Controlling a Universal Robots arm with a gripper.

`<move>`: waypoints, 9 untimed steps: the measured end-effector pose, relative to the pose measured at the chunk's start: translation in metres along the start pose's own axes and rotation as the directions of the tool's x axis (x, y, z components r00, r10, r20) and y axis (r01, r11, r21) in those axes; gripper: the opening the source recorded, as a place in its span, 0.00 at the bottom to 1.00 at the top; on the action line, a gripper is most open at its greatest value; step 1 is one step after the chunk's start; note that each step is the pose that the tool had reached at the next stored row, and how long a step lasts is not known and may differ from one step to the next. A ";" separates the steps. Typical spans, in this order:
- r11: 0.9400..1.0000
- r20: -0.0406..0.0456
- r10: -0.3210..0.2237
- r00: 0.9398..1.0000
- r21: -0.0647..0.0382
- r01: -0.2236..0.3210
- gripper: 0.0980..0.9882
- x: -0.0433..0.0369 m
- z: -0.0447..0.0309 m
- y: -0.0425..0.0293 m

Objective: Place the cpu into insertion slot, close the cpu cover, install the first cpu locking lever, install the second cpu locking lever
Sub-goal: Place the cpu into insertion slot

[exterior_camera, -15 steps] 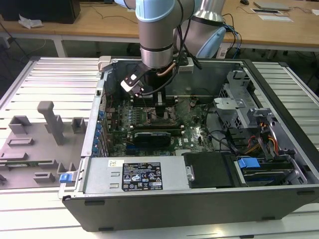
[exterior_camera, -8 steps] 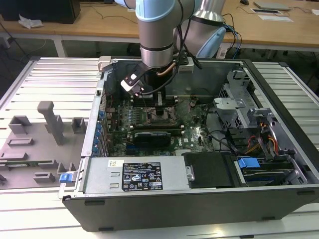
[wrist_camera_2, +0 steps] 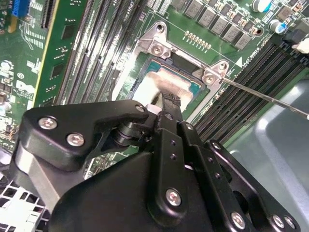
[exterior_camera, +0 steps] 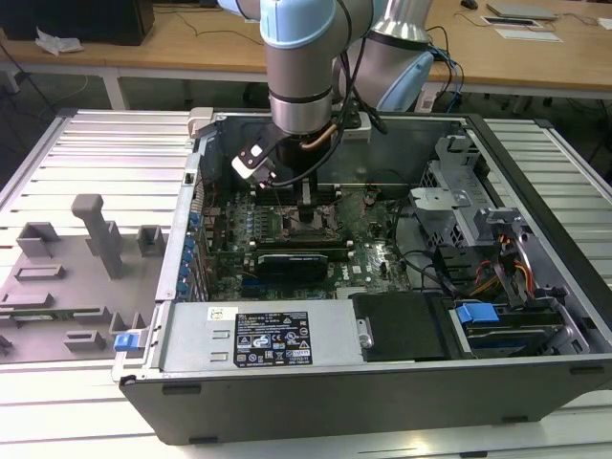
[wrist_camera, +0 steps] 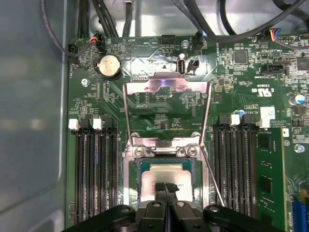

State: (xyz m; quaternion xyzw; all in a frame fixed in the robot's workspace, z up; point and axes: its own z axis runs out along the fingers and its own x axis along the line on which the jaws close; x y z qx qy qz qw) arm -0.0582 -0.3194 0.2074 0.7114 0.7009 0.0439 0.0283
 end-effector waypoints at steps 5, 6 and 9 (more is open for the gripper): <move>1.000 -0.001 0.000 1.000 0.000 0.000 0.01 -0.0001 0.0025 -0.0003; 1.000 0.000 0.000 1.000 0.000 0.000 0.01 -0.0002 0.0027 -0.0003; 1.000 -0.001 0.000 1.000 0.000 0.000 0.01 -0.0001 0.0030 -0.0003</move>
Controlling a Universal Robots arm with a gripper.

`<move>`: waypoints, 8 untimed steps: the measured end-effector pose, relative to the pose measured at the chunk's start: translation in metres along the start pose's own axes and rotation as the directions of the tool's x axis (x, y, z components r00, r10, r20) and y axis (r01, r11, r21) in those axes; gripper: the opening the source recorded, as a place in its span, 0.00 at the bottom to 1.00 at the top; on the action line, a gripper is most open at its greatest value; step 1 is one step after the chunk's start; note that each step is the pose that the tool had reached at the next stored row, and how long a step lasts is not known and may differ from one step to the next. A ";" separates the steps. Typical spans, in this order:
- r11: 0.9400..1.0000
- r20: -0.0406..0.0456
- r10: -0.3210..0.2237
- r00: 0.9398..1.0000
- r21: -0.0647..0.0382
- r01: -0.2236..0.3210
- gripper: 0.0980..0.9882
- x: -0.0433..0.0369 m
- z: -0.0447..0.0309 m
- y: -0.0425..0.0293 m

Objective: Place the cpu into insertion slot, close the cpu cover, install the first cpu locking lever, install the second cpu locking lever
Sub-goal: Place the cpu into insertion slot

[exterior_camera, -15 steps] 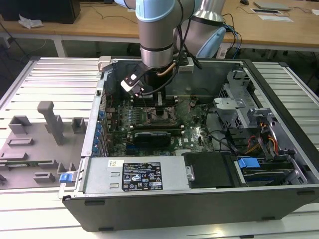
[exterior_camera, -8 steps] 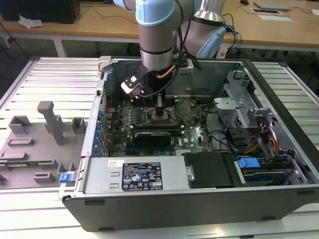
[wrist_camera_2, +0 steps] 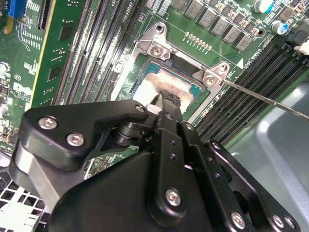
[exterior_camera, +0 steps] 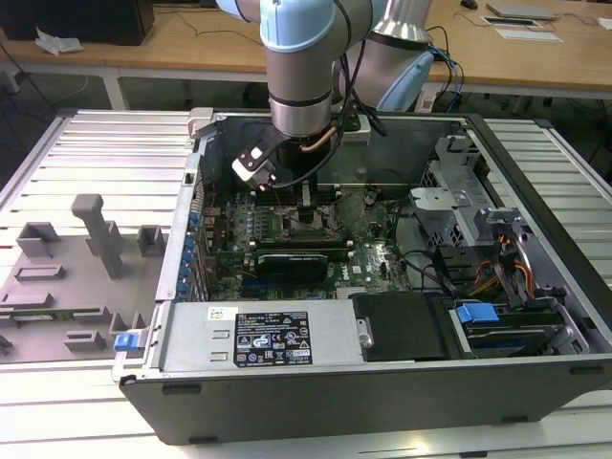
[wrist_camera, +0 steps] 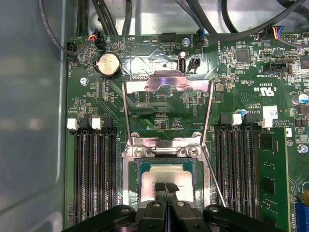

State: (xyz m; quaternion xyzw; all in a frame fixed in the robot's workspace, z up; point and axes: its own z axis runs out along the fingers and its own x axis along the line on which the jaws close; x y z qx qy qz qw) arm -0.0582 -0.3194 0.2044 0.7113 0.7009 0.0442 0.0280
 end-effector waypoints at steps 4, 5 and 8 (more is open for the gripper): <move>1.000 -0.001 0.000 1.000 -0.001 0.000 0.01 0.0002 -0.0014 0.0002; 1.000 0.000 0.000 1.000 0.000 0.000 0.01 0.0001 -0.0040 0.0004; 1.000 0.001 0.000 1.000 0.000 0.000 0.01 0.0004 -0.0174 0.0018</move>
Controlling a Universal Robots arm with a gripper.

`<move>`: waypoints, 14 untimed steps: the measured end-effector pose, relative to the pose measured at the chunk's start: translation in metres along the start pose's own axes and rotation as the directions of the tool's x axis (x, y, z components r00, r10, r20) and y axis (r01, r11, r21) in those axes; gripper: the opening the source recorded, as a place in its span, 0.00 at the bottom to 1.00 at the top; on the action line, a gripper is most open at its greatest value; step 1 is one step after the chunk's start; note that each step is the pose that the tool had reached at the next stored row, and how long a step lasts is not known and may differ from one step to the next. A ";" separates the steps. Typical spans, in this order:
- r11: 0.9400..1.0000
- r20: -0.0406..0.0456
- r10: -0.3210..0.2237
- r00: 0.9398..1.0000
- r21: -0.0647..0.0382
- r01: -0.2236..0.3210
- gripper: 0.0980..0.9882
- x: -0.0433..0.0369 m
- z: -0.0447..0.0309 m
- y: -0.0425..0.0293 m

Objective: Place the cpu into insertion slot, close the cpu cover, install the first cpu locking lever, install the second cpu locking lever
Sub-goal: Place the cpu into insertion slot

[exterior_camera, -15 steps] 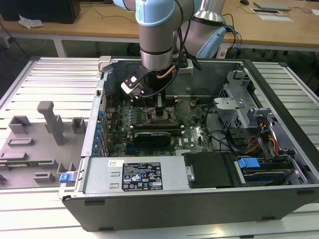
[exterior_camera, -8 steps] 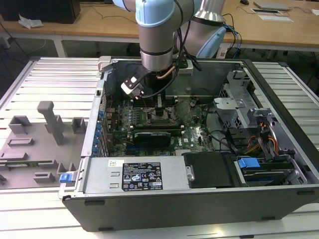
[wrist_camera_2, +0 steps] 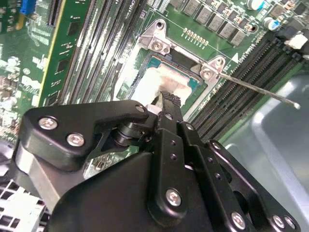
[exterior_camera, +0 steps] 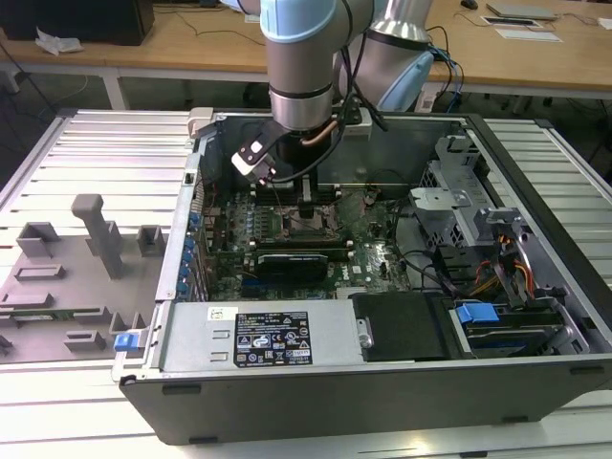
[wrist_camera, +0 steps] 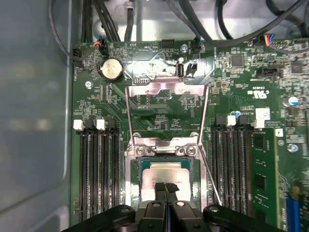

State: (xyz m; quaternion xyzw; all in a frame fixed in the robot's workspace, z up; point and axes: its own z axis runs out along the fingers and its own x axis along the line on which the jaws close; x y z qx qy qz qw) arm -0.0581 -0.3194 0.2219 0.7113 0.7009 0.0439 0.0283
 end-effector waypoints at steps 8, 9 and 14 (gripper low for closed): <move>1.000 0.009 -0.001 1.000 0.000 0.001 0.01 0.0008 -0.0342 0.0038; 1.000 0.009 0.000 1.000 0.001 0.000 0.01 0.0008 -0.0342 0.0044; 1.000 0.010 0.000 1.000 0.025 0.000 0.01 0.0006 -0.0337 0.0102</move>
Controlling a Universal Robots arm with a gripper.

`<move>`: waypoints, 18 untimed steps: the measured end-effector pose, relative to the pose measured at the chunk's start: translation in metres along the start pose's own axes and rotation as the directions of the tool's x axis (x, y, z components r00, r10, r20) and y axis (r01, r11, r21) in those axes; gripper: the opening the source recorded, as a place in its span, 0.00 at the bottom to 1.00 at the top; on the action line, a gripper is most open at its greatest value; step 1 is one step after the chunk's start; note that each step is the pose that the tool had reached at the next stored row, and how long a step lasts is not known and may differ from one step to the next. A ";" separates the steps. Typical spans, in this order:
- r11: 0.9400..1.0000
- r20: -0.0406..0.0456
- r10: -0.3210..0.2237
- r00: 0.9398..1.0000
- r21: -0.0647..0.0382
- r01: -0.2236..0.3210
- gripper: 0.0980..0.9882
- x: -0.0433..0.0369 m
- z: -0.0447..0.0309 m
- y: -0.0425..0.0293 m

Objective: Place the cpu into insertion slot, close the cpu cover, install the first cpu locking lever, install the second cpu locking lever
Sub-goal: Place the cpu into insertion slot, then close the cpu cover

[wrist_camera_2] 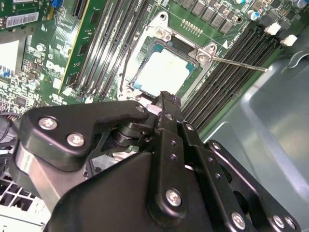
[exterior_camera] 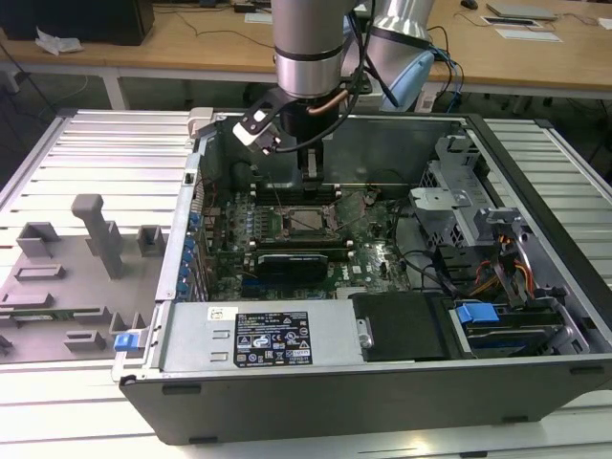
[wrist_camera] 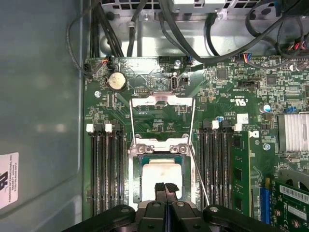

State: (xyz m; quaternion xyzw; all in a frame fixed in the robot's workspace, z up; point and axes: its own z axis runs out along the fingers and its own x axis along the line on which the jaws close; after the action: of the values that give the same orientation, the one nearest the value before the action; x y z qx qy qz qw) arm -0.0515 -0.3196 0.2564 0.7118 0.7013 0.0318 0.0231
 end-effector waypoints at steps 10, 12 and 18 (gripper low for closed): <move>1.000 0.000 0.000 1.000 0.003 0.000 0.01 0.0001 -0.0031 0.0006; 1.000 0.000 0.000 1.000 0.003 0.000 0.01 0.0001 -0.0032 0.0007; 1.000 0.000 0.000 1.000 0.003 0.000 0.01 0.0001 -0.0036 0.0007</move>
State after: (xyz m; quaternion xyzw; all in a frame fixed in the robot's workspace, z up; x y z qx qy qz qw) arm -0.0510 -0.3196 0.2600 0.7119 0.7013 0.0308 0.0221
